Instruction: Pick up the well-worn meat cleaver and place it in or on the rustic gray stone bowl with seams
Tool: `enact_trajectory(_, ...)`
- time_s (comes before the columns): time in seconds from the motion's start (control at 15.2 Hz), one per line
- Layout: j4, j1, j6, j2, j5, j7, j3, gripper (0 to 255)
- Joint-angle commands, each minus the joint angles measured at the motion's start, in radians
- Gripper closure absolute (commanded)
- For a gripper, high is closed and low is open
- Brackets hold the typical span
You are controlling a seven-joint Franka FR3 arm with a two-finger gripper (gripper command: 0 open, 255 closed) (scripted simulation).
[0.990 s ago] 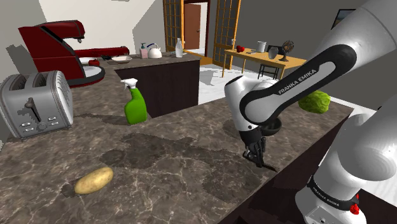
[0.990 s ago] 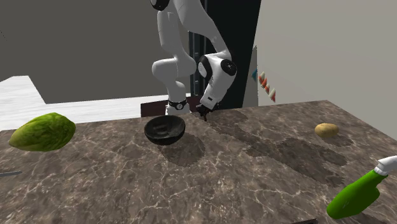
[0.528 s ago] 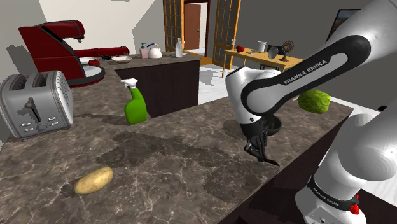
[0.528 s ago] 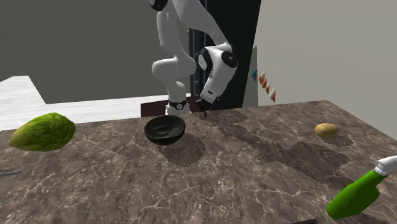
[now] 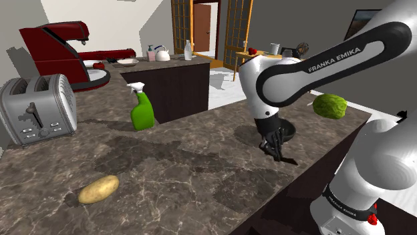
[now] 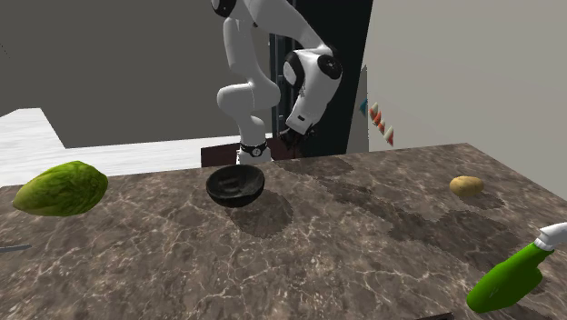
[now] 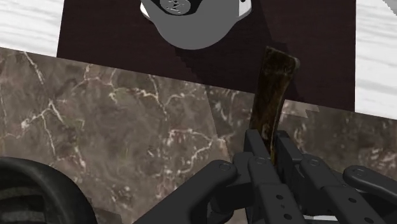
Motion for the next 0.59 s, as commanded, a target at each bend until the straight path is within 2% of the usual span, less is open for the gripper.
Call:
enact_trajectory(0.0, 0.017, 0.0, -0.035, -0.017, -0.002, -0.001, -0.005, 255)
enact_trajectory(0.53, 0.092, 0.0, -0.16, -0.068, -0.01, -0.003, -0.021, 255)
